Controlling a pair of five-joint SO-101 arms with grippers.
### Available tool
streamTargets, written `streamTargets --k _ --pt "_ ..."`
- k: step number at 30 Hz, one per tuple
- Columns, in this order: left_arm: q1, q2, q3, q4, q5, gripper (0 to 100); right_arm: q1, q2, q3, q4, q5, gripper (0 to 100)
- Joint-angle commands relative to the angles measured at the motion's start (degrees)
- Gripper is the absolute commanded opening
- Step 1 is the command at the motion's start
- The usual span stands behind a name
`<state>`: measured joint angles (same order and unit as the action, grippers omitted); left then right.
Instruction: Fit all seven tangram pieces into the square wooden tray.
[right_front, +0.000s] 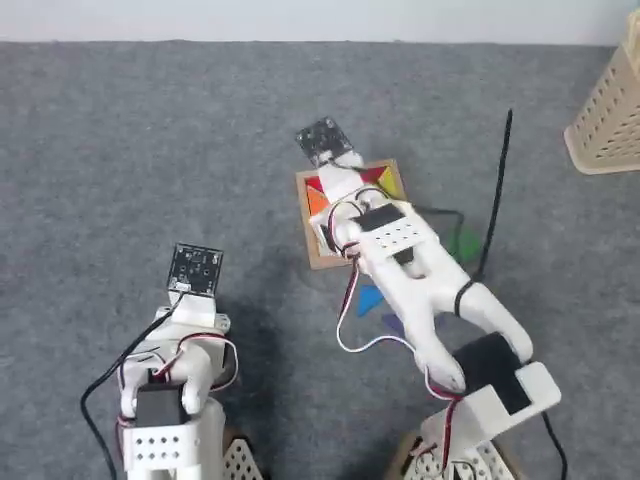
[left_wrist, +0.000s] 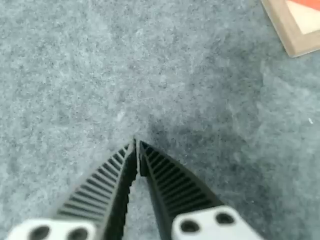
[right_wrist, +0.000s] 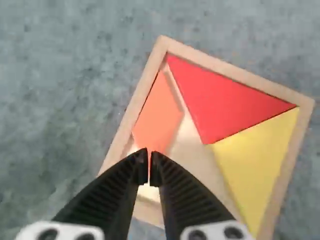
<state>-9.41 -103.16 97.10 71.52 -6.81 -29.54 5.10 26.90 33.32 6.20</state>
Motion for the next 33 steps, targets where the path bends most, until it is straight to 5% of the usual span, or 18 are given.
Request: streamTargets --k 1,12,33 --pt "-0.3 0.0 -0.5 0.3 -0.5 1 -0.2 3.3 -4.1 -1.6 -0.9 0.6" --pt "-0.3 0.0 -0.5 0.3 -0.5 1 0.4 15.8 -13.9 0.4 -0.8 0.6" --pt "-0.3 0.0 -0.5 0.3 -0.5 1 -2.6 15.6 -19.3 5.8 5.3 0.6"
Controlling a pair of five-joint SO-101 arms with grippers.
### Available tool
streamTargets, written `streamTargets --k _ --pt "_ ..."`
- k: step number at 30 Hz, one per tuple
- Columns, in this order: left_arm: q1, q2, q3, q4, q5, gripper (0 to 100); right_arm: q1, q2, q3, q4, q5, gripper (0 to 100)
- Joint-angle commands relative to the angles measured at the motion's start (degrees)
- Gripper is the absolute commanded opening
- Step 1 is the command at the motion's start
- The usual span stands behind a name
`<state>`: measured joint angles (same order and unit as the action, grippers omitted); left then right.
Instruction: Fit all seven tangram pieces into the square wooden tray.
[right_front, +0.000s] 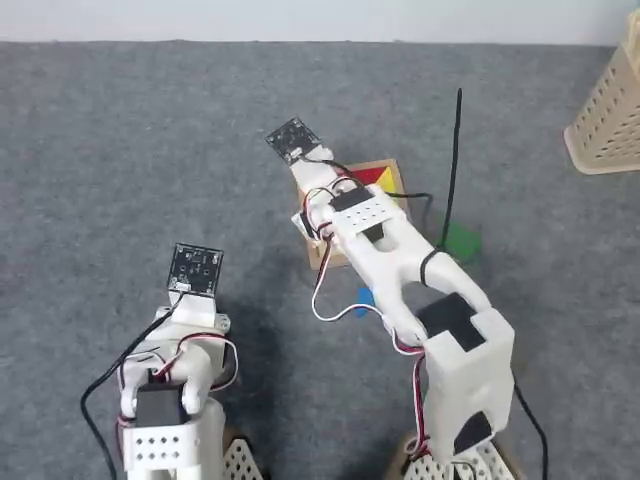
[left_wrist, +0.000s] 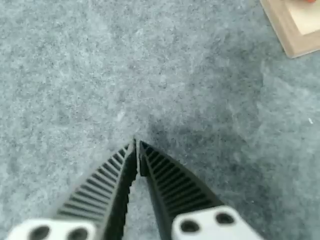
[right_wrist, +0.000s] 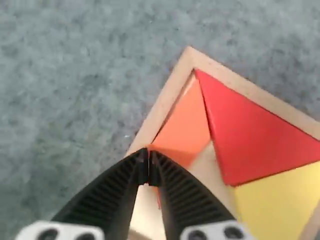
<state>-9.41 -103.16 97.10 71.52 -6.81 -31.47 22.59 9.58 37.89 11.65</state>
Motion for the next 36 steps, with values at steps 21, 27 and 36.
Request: streamTargets --k 21,27,36 --pt "-0.3 0.0 -0.5 0.3 -0.5 1 9.6 -38.9 -1.5 35.0 -1.1 0.6" --pt "-0.3 0.0 -0.5 0.3 -0.5 1 18.5 -39.6 -1.6 50.3 -1.0 0.6" --pt "-0.3 0.0 -0.5 0.3 -0.5 1 25.5 -34.1 1.0 50.8 -1.6 0.7"
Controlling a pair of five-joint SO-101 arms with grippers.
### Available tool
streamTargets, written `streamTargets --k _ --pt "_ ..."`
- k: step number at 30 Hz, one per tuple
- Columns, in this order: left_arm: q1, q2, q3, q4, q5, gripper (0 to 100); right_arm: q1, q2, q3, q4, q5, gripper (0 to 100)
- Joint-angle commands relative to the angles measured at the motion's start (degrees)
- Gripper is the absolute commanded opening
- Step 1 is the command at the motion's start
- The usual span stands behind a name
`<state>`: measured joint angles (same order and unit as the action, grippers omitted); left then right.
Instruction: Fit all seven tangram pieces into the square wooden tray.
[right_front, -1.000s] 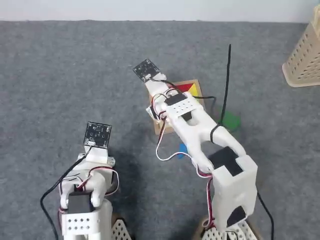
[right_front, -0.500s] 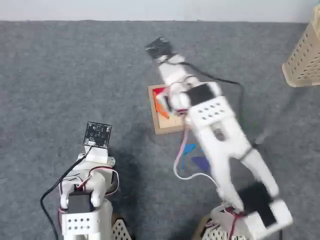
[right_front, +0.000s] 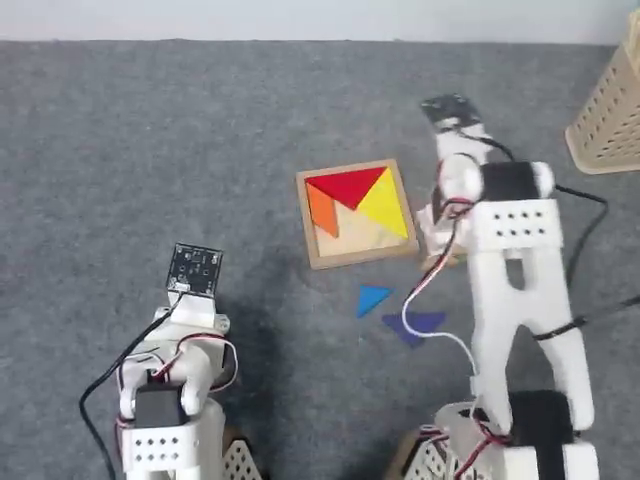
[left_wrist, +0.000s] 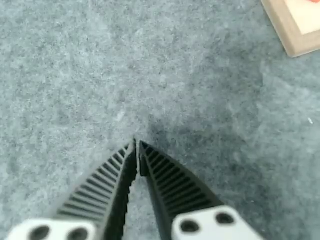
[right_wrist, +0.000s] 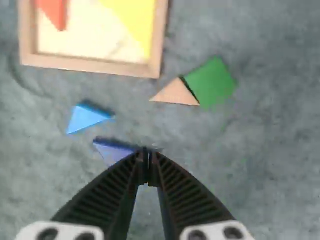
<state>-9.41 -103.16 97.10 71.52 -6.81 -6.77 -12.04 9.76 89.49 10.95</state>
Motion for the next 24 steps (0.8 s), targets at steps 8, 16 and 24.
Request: streamTargets --k 8,16,24 --pt "-0.2 0.0 -0.5 0.3 -0.5 1 -2.4 1.9 13.0 -16.4 1.9 2.2" --pt "-0.3 0.0 -0.5 0.3 -0.5 1 -4.4 1.9 15.3 -20.5 28.2 18.2" --pt "-0.3 0.0 -0.5 0.3 -0.5 1 -4.2 2.0 19.6 -20.7 48.6 18.4"
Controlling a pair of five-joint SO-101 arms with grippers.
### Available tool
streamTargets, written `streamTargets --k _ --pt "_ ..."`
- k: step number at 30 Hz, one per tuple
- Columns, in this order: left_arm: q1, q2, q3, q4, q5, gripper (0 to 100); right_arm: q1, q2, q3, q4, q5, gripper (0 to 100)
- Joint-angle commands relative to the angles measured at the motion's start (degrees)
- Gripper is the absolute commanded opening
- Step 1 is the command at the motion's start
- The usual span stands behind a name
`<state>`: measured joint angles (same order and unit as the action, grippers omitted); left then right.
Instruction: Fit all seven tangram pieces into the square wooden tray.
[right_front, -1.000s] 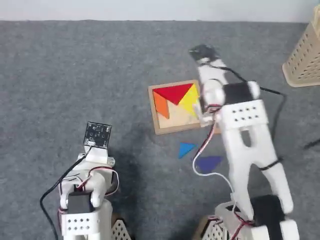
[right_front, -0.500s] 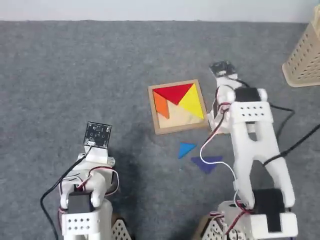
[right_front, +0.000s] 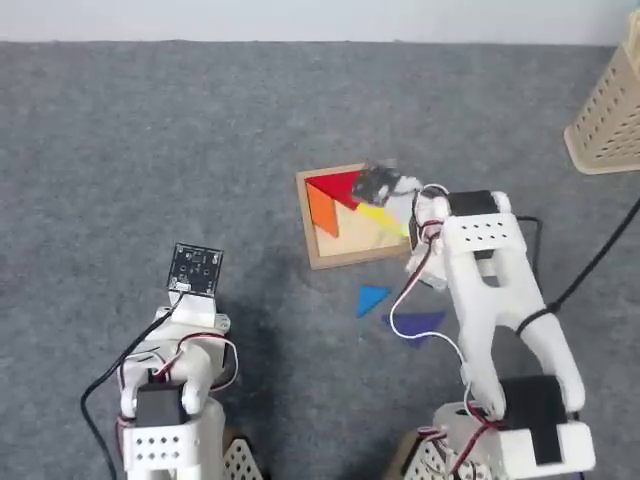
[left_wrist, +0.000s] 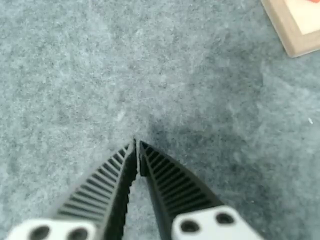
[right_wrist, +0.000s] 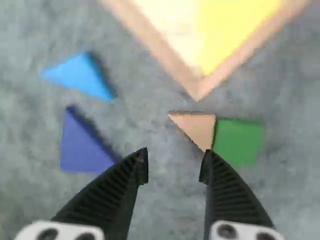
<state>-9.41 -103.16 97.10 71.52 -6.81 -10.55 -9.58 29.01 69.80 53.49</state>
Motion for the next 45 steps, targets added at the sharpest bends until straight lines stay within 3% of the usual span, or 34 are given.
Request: streamTargets --k 1,15,33,37,45 --pt "-0.3 0.0 -0.5 0.3 -0.5 1 -0.2 -0.5 0.7 -1.1 7.5 18.4" --pt "-0.3 0.0 -0.5 0.3 -0.5 1 1.6 14.4 -9.4 -3.8 8.7 23.6" --pt "-0.3 0.0 -0.5 0.3 -0.5 1 4.4 28.4 -20.0 -4.3 12.0 23.5" --pt "-0.3 0.0 -0.5 0.3 -0.5 1 4.3 30.6 -21.7 -4.3 8.4 23.0" --pt "-0.3 0.0 -0.5 0.3 -0.5 1 4.2 31.0 -23.9 -4.3 -4.3 7.9"
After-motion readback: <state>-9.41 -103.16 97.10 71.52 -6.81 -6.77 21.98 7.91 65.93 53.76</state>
